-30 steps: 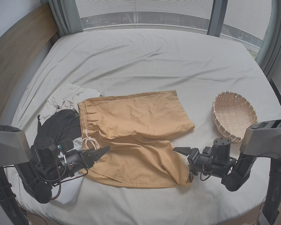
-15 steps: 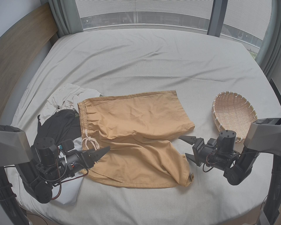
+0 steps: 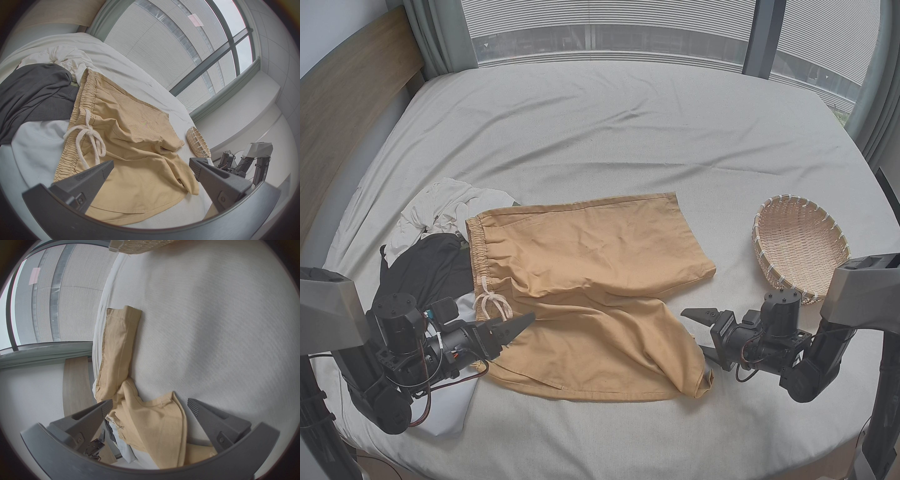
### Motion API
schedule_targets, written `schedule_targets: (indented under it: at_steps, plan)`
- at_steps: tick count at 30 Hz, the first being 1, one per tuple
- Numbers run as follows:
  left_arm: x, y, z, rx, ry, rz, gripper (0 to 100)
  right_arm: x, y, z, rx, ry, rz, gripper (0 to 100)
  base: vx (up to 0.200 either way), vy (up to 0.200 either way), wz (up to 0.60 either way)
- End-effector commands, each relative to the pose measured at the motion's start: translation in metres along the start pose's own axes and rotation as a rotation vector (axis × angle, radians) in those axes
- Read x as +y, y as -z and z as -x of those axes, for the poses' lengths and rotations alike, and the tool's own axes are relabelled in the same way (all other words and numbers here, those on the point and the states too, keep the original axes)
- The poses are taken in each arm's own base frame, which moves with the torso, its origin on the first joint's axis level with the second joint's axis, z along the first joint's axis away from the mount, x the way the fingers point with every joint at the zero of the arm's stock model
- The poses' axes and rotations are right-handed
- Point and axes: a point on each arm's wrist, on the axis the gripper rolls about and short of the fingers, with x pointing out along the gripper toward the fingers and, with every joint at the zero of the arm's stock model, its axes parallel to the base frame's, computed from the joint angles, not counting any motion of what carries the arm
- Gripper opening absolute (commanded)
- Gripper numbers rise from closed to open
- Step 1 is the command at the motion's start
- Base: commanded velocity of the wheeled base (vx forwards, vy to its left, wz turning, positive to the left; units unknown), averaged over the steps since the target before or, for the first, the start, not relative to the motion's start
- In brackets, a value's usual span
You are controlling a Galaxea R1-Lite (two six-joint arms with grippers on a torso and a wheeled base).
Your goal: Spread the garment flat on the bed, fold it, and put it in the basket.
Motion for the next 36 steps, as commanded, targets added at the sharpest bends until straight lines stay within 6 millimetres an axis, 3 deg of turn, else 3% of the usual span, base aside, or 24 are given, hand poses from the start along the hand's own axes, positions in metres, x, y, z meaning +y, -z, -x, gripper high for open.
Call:
schedule_targets:
  at_steps: [1,8,15,26,27,36]
  plan:
    - [0.000,0.000,0.000,-0.001,0.001,0.000,100,0.006,0.007,-0.001,0.023,-0.018,0.007,100,0.000,0.000,0.00]
    - [0.000,0.001,0.000,0.003,-0.001,0.002,100,0.029,0.004,0.000,0.020,-0.099,-0.085,100,0.000,0.000,0.00]
    - [0.000,0.001,0.000,0.001,-0.002,0.001,100,0.027,-0.009,0.000,-0.027,-0.104,-0.076,100,0.000,0.000,0.00]
    - [0.000,0.002,0.001,0.006,-0.005,0.003,100,0.022,-0.011,-0.004,-0.074,-0.095,-0.076,100,0.000,0.000,0.00]
    - [0.000,0.002,0.001,0.006,-0.005,0.003,100,0.021,-0.011,-0.005,-0.073,-0.092,-0.076,0,0.000,0.000,0.00]
    - [0.000,0.002,0.001,0.006,-0.005,0.005,100,0.015,-0.014,-0.008,-0.101,-0.106,0.006,0,0.000,0.000,0.00]
